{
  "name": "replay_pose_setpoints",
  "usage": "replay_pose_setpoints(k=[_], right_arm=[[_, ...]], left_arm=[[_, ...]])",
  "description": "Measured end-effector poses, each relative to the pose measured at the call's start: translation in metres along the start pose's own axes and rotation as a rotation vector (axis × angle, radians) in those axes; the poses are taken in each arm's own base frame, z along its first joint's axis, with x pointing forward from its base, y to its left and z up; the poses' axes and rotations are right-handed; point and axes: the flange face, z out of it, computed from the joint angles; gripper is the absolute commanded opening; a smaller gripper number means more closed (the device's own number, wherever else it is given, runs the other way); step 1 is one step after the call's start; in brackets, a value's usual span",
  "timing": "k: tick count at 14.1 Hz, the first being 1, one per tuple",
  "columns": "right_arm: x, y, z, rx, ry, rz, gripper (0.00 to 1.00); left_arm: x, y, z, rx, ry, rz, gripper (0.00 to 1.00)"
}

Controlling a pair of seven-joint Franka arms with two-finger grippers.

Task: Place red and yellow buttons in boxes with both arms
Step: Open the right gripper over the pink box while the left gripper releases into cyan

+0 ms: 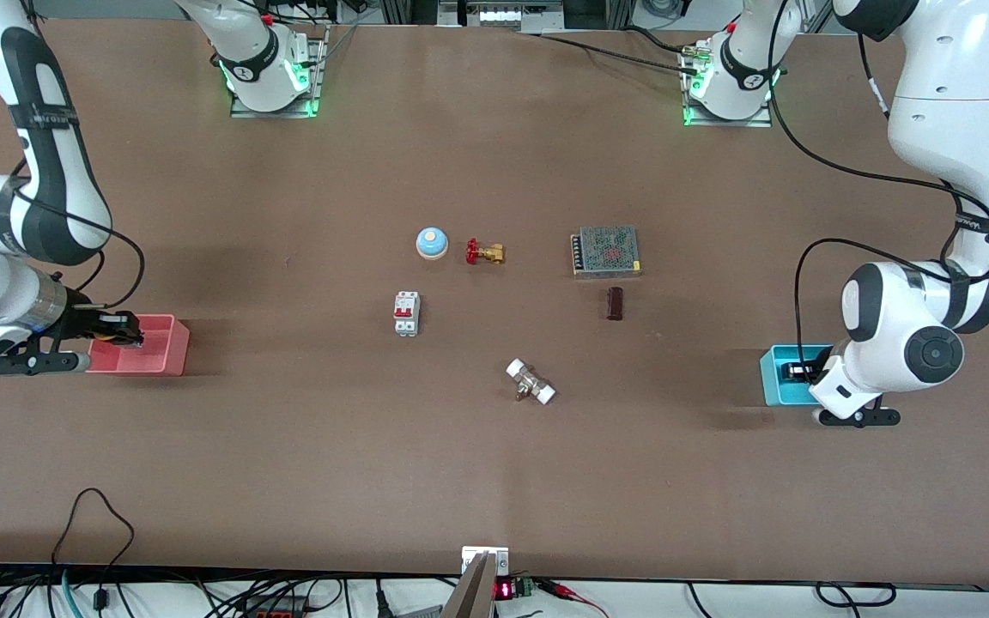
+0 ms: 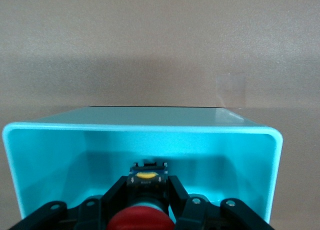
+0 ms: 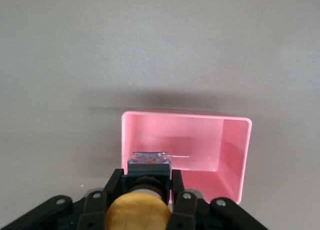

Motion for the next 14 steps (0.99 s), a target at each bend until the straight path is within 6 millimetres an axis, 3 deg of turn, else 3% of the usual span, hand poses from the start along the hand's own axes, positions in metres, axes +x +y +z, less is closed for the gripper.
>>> replay_pose_setpoints(k=[4, 6, 9, 14], right_arm=[[0.005, 0.004, 0.031, 0.001, 0.011, -0.006, 0.24], [0.003, 0.010, 0.046, 0.004, -0.003, 0.001, 0.24], [-0.002, 0.026, 0.061, 0.000, -0.021, 0.009, 0.24], [-0.005, 0.039, 0.081, -0.003, -0.025, 0.011, 0.25]], left_arm=[[0.000, 0.000, -0.009, 0.001, 0.001, 0.001, 1.00], [0.001, 0.000, -0.029, 0.001, 0.007, 0.002, 1.00], [0.000, 0.005, -0.094, 0.000, 0.075, 0.009, 1.00], [-0.028, 0.021, -0.245, 0.001, 0.204, 0.029, 1.00]])
